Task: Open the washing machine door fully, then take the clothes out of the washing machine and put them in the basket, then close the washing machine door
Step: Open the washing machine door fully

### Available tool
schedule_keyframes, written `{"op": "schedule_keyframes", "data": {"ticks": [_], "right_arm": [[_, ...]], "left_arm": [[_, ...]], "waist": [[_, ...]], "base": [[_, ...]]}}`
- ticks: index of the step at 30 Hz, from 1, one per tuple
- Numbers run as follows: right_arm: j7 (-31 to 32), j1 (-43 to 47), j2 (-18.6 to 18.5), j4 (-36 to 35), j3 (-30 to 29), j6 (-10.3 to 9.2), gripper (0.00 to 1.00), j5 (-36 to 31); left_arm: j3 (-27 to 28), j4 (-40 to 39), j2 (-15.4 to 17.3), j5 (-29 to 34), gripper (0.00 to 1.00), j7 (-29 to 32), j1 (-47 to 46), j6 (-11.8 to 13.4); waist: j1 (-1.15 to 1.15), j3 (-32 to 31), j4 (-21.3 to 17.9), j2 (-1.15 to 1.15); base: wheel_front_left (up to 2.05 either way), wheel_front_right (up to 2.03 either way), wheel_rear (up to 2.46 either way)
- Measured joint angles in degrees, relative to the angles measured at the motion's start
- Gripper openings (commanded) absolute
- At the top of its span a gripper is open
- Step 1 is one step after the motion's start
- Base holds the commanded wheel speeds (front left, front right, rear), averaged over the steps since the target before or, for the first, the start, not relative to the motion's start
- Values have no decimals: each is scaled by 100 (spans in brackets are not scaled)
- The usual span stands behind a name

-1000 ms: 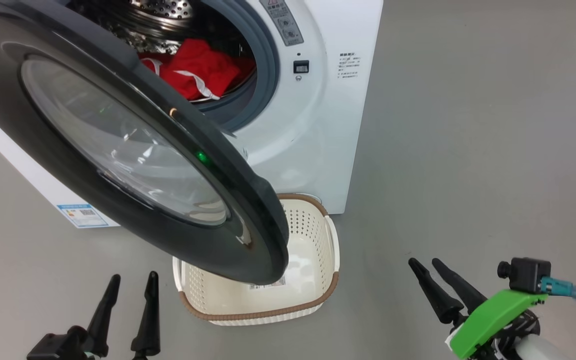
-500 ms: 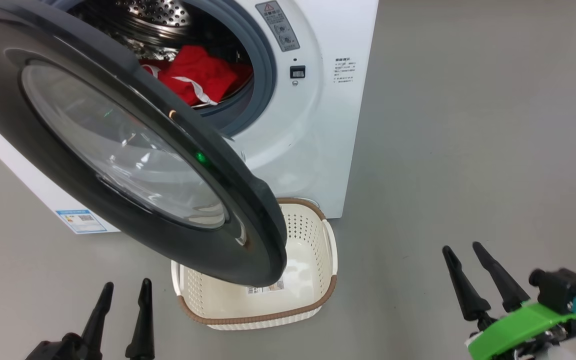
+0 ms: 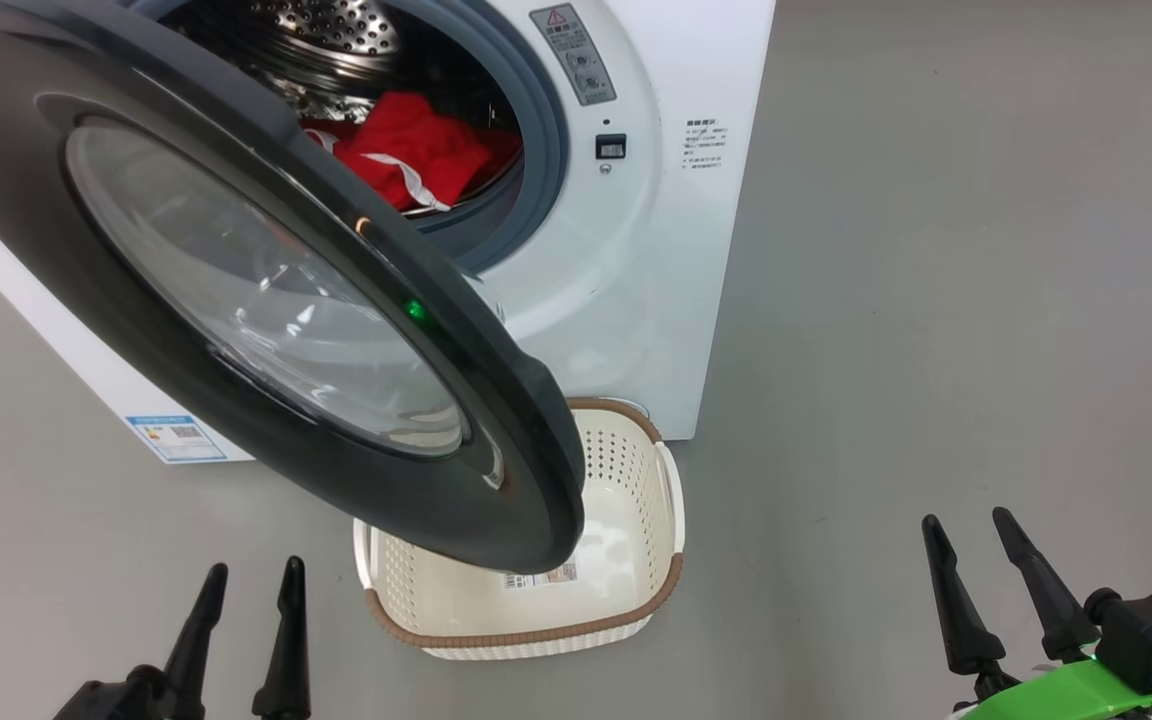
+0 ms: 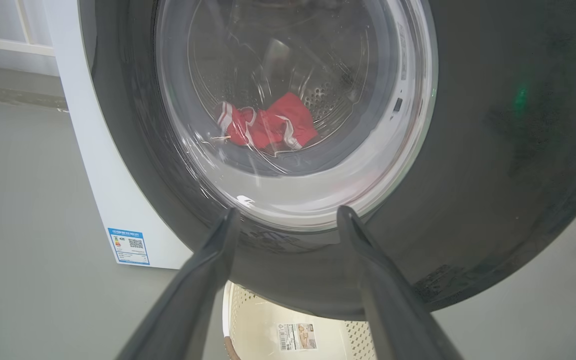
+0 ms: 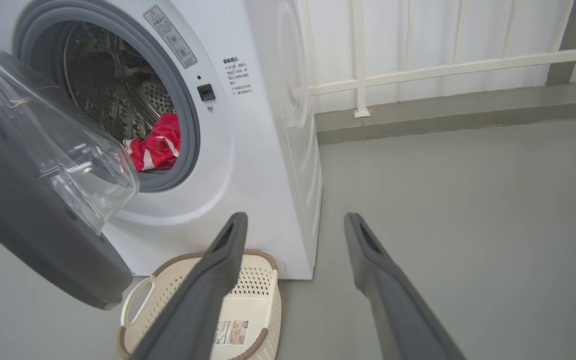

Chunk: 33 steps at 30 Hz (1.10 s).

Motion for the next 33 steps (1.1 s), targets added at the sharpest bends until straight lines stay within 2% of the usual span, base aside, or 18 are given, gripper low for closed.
{"op": "schedule_keyframes", "data": {"ticks": [13,18,19,20,22,26,33], "right_arm": [[0,-1,77,-59,22,0,100,-160],[-1,-7,121,-111,80,0,100,191],[0,-14,135,-143,86,0,88,318],[-1,-37,130,-168,134,0,45,382],[-1,-77,120,-185,209,0,0,465],[-15,-396,73,-278,541,0,0,755],[-33,-1153,53,-455,1134,0,0,1884]], "left_arm": [[-4,-8,-16,5,100,0,0,0],[-20,-8,-20,5,100,0,0,0],[-29,-8,-21,5,100,0,0,0],[-38,-8,-21,5,100,0,0,0],[-52,-8,-22,4,100,0,0,0],[-120,-9,-26,-7,100,0,-1,0],[-231,-45,-31,-76,100,0,-5,0]], "waist": [[0,-29,12,0],[0,-22,53,0],[0,-20,63,0],[0,-13,74,0],[0,-5,85,0],[0,22,133,0],[0,75,264,0]], "base": [[0,0,0],[0,0,0],[0,0,0],[0,0,0],[0,0,0],[0,0,0],[0,0,0]]}}
